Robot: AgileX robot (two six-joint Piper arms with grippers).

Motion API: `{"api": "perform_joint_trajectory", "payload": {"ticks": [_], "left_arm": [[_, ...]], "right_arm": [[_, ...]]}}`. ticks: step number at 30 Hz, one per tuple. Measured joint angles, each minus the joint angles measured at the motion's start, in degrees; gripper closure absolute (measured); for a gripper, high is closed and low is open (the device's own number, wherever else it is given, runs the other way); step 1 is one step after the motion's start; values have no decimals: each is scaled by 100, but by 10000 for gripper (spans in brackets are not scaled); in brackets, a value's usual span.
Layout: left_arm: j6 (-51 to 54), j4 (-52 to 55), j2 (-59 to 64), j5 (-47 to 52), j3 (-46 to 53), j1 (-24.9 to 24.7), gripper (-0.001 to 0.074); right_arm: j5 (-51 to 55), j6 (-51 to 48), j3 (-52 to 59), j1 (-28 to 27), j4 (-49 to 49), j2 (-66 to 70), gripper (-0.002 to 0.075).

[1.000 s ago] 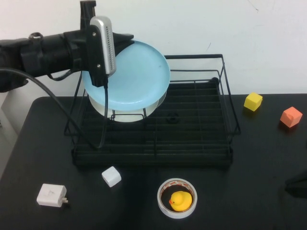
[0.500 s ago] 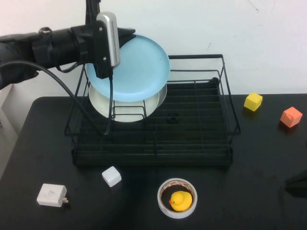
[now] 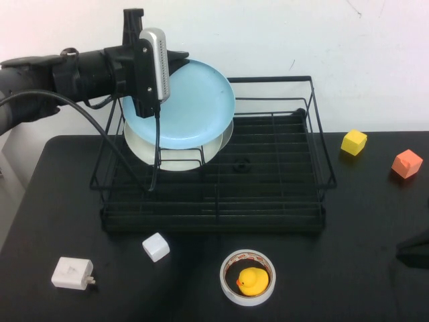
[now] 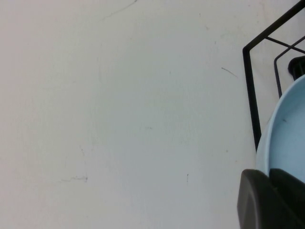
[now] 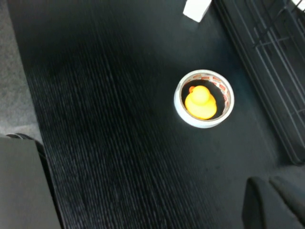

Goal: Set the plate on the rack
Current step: Place the plate on the rack

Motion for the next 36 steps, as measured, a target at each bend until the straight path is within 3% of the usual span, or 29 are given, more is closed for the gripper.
{"api": "perform_joint_trajectory", "payload": {"ticks": [22,36], "left_arm": [[0,2,127,-125,-112,41,735],[0,2,-720,-150,-115,41,735]], "right_arm": [[-237,-96,0,0,0,0,728],[-785,-141,13,0,0,0,728]]}}
